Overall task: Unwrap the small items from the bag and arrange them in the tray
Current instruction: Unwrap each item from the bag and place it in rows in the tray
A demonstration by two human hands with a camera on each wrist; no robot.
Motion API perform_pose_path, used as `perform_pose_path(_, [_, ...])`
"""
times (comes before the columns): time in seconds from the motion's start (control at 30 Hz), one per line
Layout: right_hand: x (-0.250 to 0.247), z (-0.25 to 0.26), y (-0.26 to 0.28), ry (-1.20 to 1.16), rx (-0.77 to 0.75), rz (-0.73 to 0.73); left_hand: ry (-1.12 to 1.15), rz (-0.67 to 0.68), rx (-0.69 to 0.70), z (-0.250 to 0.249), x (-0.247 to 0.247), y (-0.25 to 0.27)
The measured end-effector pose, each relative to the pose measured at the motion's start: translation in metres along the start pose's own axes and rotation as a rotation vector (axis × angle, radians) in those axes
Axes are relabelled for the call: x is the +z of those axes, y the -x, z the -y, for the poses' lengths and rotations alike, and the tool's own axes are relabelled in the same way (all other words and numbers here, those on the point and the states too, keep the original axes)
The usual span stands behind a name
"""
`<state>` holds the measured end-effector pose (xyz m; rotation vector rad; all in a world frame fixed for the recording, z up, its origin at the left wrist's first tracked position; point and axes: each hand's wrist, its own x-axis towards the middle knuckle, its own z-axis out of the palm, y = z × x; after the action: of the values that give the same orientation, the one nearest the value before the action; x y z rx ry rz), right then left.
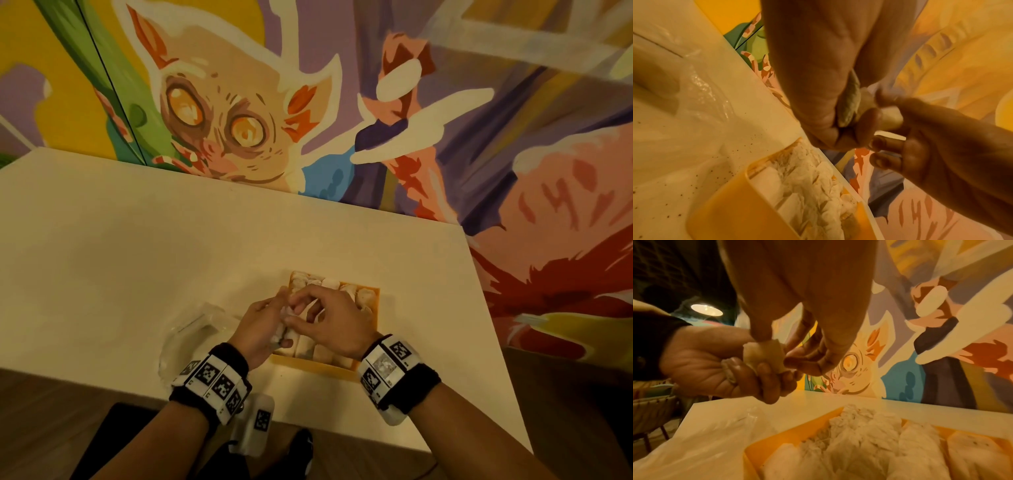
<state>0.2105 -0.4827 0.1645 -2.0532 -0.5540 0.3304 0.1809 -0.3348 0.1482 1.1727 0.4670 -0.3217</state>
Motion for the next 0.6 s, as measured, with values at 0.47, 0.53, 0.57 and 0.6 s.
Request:
perform_pose_path(0.47, [-0.009, -0.017, 0.005, -0.310, 0.104, -0.392, -0.156, 0.109, 0.066, -0.001, 0.000, 0.002])
perform_pose_path(0.53, [-0.013, -0.015, 0.005, -0.361, 0.092, -0.408, -0.221, 0.092, 0.124, -0.001, 0.000, 0.000])
perform_pose_path(0.57, [-0.015, -0.015, 0.006, -0.377, 0.090, -0.411, -0.258, 0.074, 0.157, -0.002, 0.001, -0.001])
perform_pose_path(0.6, [-0.018, -0.016, 0.006, -0.377, 0.094, -0.413, -0.307, 0.050, 0.196, -0.003, 0.001, -0.002])
